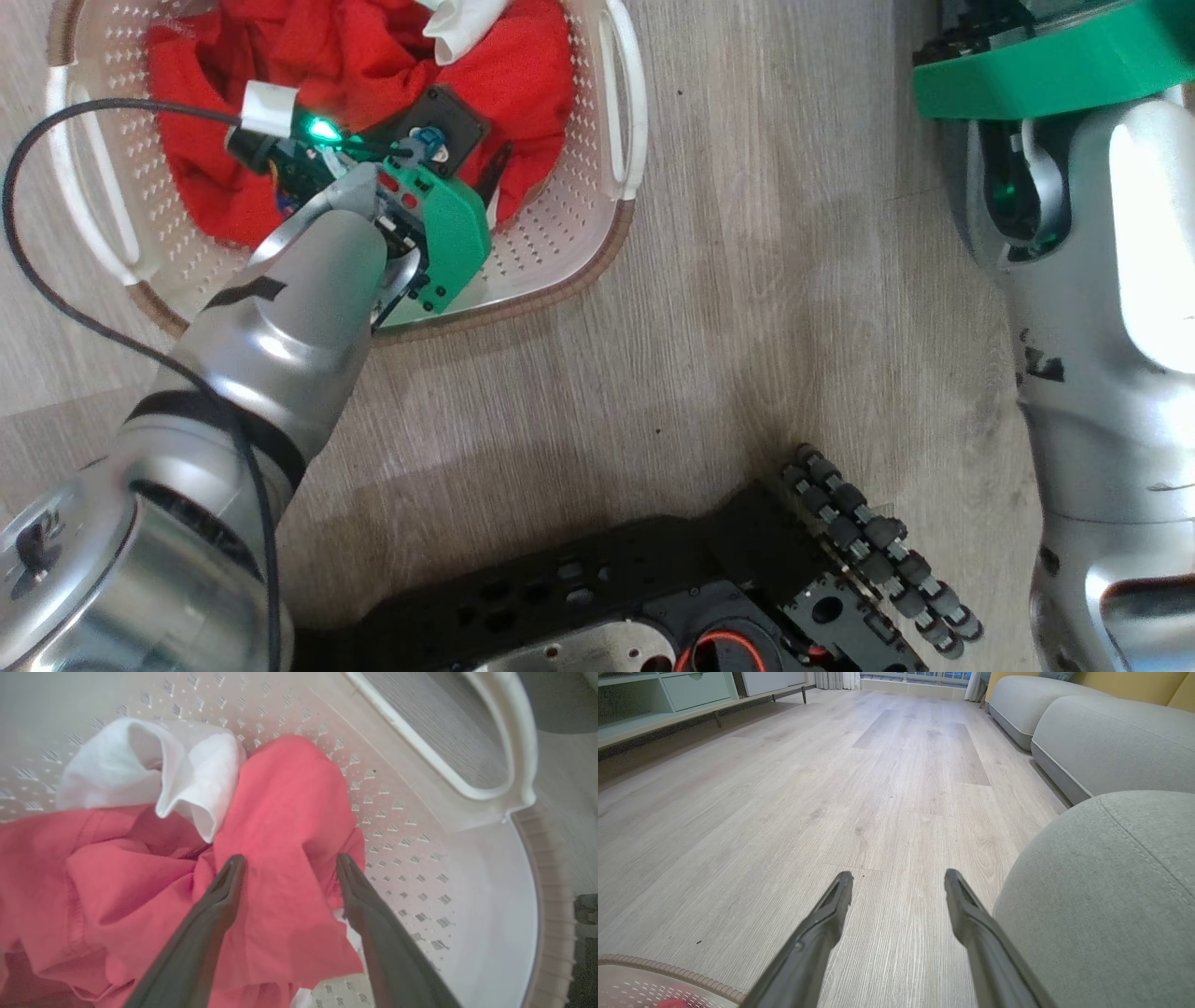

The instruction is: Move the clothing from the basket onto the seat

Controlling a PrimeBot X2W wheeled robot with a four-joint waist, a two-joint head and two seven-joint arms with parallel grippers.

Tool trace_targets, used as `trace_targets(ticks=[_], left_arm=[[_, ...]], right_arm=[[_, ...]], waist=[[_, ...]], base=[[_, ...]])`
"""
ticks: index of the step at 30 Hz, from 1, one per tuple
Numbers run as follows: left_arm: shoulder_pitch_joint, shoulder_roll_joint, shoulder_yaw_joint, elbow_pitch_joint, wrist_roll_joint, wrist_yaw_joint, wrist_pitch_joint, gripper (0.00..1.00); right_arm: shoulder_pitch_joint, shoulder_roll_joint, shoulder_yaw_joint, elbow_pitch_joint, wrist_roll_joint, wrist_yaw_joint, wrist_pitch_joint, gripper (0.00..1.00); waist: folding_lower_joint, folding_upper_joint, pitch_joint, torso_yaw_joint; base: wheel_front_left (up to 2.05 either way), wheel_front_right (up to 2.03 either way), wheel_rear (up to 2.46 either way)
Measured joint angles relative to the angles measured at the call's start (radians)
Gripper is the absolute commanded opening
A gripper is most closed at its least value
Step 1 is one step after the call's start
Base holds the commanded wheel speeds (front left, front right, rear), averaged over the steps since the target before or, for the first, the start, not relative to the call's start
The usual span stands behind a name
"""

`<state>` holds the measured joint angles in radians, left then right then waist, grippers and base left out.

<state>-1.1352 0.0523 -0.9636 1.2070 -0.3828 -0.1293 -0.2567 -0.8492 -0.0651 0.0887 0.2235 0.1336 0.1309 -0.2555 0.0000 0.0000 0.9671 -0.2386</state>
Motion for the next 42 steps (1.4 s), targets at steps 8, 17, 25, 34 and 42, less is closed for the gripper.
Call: trace_targets(ticks=[8,17,25,34,42], left_arm=[[-0.007,0.0,0.0,0.013,0.0,0.0,0.0,0.0],[0.0,0.015,0.06,-0.067,-0.044,0.0,0.0,0.0],[0.119,0.025,0.154,-0.177,-0.088,0.0,0.0,0.0],[0.245,0.044,0.331,-0.312,-0.101,0.0,0.0,0.0],[0.352,0.037,0.473,-0.414,-0.098,0.0,0.0,0.0]], right_arm=[[0.001,0.0,0.007,-0.004,0.003,0.0,0.0,1.0],[-0.002,0.001,0.013,0.019,0.007,0.0,0.0,1.0],[0.001,0.001,0.012,0.072,-0.017,0.0,0.0,1.0],[0.07,0.0,0.016,0.158,-0.037,0.0,0.0,1.0],[0.136,0.0,0.039,0.226,-0.034,0.0,0.0,1.0]], waist=[[0.0,0.0,-0.011,-0.006],[0.0001,0.0,-0.051,0.003],[0.0,0.0,-0.171,0.034],[-0.0001,0.0,-0.361,0.084],[-0.0002,0.0001,-0.521,0.124]], base=[[0.0,0.0,0.0],[0.0,0.0,0.0],[0.0,0.0,0.0],[0.0,0.0,0.0],[0.0,0.0,0.0]])
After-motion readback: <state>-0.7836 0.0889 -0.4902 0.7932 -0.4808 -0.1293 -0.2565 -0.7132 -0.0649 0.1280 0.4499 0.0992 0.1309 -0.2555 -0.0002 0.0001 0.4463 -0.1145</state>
